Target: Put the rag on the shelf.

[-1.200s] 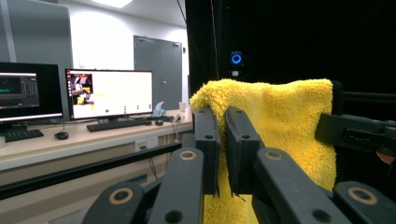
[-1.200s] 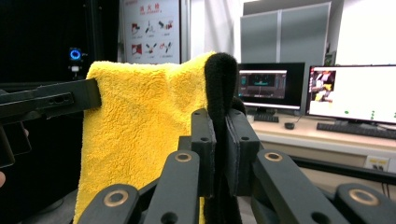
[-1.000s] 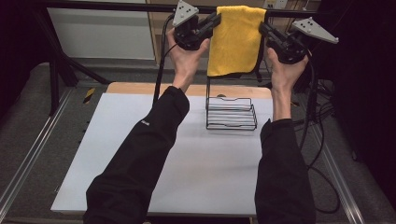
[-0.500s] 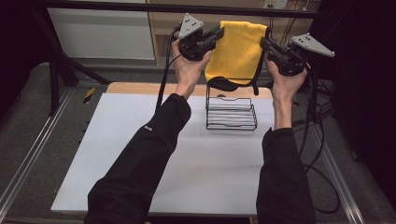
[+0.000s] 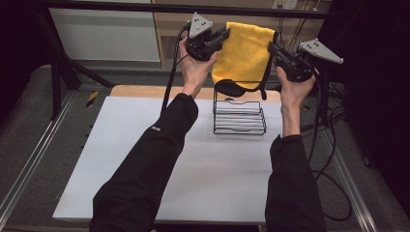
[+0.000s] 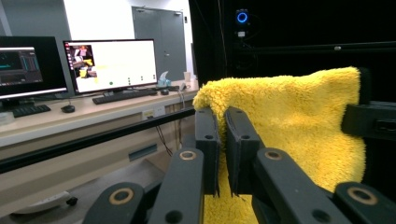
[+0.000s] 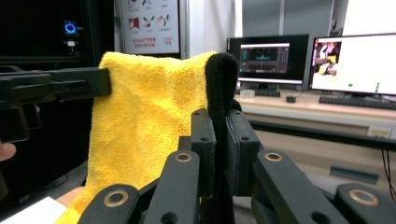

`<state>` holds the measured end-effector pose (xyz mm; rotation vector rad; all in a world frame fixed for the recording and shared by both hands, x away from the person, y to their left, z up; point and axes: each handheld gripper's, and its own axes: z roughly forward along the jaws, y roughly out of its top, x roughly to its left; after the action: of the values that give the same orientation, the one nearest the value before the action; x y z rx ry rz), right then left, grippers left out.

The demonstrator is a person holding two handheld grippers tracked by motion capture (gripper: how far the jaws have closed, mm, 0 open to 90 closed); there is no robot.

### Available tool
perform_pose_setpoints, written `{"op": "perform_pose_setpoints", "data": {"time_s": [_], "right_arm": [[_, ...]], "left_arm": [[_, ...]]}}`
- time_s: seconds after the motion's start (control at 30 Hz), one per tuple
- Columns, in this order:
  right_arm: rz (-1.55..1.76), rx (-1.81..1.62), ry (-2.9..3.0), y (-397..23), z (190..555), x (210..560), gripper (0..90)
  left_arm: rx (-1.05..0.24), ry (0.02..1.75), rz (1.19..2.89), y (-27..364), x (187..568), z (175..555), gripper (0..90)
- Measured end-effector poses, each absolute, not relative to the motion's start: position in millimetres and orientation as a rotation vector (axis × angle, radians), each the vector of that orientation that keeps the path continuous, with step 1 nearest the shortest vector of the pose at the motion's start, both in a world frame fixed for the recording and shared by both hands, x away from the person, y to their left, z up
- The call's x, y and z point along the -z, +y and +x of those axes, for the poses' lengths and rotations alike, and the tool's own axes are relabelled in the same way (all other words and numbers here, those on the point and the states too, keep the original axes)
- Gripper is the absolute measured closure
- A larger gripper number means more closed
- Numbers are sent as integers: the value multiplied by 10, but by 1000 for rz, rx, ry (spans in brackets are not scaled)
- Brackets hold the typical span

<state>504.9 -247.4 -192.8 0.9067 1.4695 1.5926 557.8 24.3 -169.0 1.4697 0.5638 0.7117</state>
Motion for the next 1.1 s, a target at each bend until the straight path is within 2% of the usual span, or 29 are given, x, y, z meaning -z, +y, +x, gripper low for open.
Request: {"op": "perform_pose_setpoints", "data": {"time_s": [0.3,0.57,1.1], "right_arm": [[912,-1620,1433,-2548,5024,1868,835],[899,-1646,1453,-2412,5083,1903,836],[948,-1556,1474,-2724,5036,2112,835]], "left_arm": [[-775,507,1504,153,1537,5638,843],[-774,537,1500,272,1553,5714,842],[-641,474,1500,108,2005,5515,842]]}}
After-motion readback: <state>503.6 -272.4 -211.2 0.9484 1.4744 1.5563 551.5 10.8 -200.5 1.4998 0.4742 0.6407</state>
